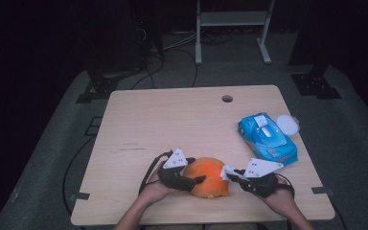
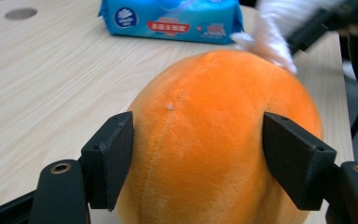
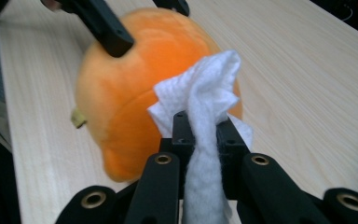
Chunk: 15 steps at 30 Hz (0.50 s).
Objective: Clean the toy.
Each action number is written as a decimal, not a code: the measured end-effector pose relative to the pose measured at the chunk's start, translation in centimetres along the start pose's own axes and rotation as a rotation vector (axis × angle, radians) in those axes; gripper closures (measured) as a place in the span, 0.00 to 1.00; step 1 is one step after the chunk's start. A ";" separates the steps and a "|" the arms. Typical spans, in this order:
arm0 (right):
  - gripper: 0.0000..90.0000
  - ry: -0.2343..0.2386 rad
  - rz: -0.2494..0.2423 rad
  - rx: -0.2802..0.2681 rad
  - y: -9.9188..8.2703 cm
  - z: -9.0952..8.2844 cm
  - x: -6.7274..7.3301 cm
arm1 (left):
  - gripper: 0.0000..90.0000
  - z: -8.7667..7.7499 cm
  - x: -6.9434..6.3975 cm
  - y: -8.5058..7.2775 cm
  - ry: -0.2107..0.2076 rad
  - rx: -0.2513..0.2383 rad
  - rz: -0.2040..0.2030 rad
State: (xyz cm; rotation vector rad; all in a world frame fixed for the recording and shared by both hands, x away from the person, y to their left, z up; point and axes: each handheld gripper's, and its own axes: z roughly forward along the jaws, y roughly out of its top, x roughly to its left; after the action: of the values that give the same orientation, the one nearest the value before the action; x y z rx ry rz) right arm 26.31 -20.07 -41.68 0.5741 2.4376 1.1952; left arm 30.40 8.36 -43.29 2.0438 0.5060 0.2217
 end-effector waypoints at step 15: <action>0.90 0.005 0.034 -0.007 -0.4 0.4 -0.5 | 0.31 -0.4 0.7 -0.6 -0.034 -0.005 -0.051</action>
State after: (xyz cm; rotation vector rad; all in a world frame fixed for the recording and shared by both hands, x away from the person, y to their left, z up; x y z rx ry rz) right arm 26.82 -20.31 -42.14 0.6130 2.4364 1.2194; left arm 30.76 9.23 -43.63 2.0238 0.5355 0.1572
